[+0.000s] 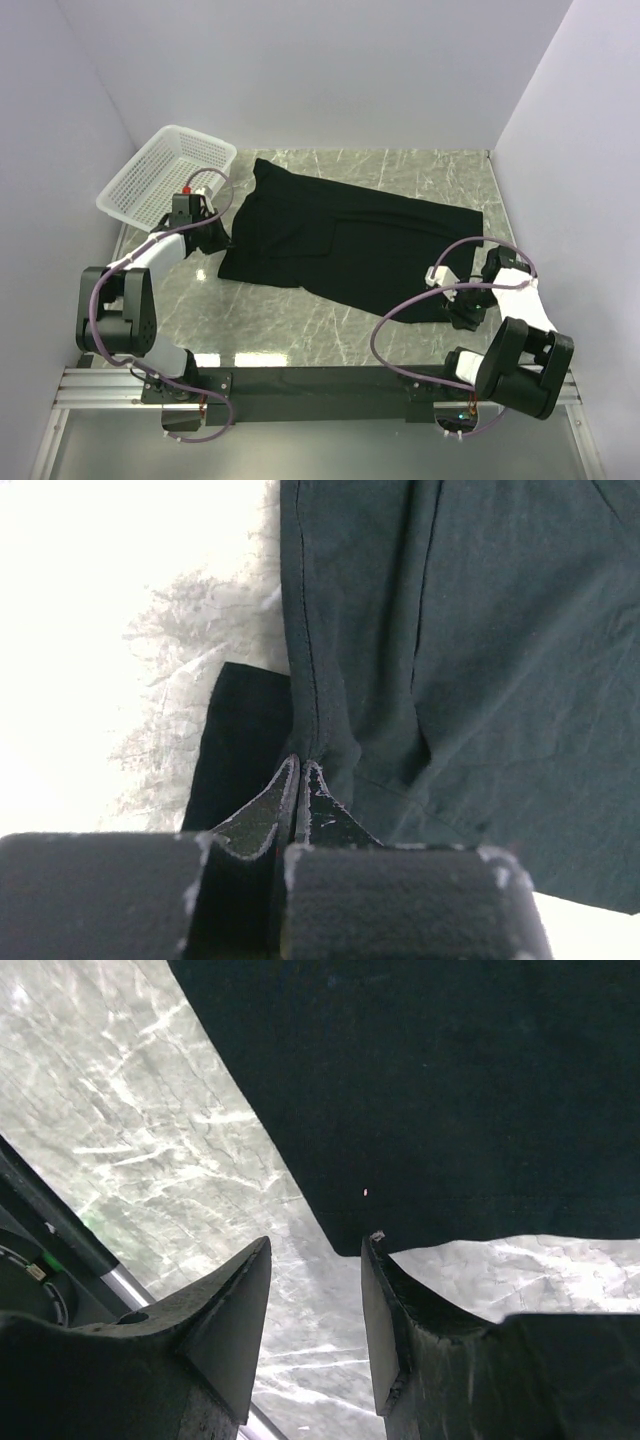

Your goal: Fold and stack the t-shirts

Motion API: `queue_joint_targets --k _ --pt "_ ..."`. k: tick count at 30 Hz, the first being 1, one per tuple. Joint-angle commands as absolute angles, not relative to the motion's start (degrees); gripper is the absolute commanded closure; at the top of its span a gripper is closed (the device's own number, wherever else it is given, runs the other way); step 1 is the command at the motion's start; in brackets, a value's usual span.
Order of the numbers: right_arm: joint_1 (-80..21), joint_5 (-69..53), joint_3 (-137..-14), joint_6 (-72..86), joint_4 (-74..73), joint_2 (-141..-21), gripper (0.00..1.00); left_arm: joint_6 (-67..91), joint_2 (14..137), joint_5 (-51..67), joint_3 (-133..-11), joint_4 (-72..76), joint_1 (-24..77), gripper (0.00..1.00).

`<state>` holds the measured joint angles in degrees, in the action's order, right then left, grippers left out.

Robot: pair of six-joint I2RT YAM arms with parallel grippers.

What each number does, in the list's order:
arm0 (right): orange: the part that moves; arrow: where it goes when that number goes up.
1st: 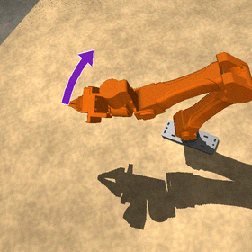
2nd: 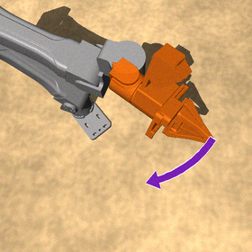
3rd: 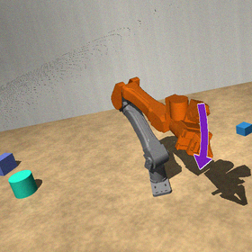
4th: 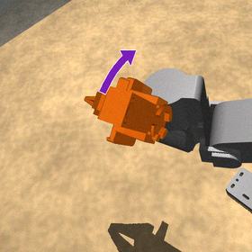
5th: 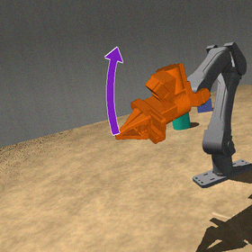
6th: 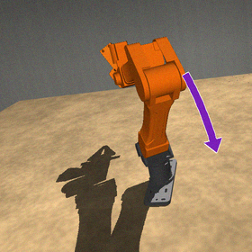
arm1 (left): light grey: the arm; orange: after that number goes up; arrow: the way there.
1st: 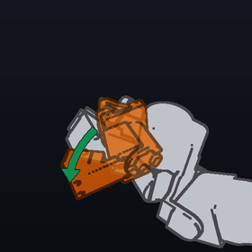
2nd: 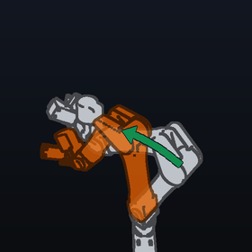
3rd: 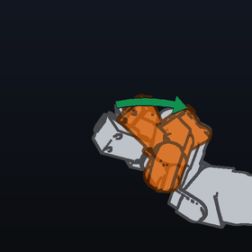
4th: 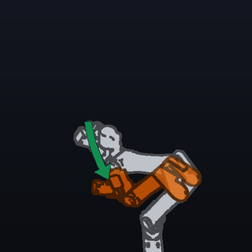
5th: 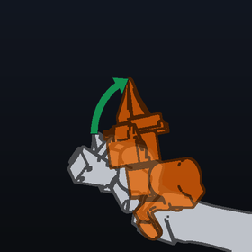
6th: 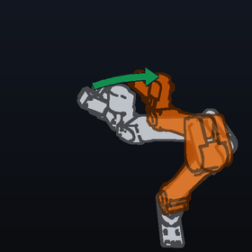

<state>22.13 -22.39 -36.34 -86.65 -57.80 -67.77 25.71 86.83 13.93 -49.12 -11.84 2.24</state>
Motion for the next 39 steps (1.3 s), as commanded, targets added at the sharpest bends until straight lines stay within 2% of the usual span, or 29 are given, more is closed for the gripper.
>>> queue_joint_targets --k 1,11,14,15,17,18,22,26,28,32,39 --pt "20.14 -20.31 -37.53 -87.37 -56.00 -68.55 0.51 25.05 86.13 16.08 -48.69 -9.67 2.46 0.99" --pt "13.80 -16.27 -34.98 -79.19 -45.72 -73.04 0.54 24.61 87.89 16.96 -49.49 -9.84 2.37 0.99" --pt "12.75 -16.08 -34.19 -78.93 -45.35 -73.47 0.65 24.70 87.89 16.88 -49.39 -9.67 2.37 0.99" --pt "12.66 -16.43 -34.54 -78.84 -46.05 -73.74 0.78 24.70 87.89 16.79 -49.39 -9.67 2.37 0.99" --pt "12.74 -17.31 -36.73 -78.31 -48.59 -73.39 0.89 24.61 87.80 16.35 -49.39 -9.93 2.37 0.99" --pt "13.18 -18.53 -37.87 -78.40 -49.82 -72.52 0.99 24.52 87.72 16.26 -49.31 -9.93 2.37 0.99" --pt "15.47 -23.99 -49.44 -76.56 -58.94 -72.07 1.00 24.52 87.80 15.82 -49.22 -10.19 2.37 0.99" --pt "16.08 -29.69 -59.84 -73.67 -65.99 -77.68 1.00 24.79 88.50 15.91 -49.31 -9.84 2.29 0.99" --pt "16.00 -31.02 -62.74 -68.84 -64.43 -82.25 0.94 24.79 88.94 16.26 -49.66 -9.93 2.29 0.99" --pt "15.82 -28.84 -66.18 -54.62 -57.41 -90.16 0.52 24.52 89.82 16.61 -50.01 -10.46 2.29 0.99" --pt "15.20 -16.96 -65.21 -35.16 -40.44 -89.13 0.46 24.87 90.00 17.31 -49.83 -10.37 2.29 0.99"
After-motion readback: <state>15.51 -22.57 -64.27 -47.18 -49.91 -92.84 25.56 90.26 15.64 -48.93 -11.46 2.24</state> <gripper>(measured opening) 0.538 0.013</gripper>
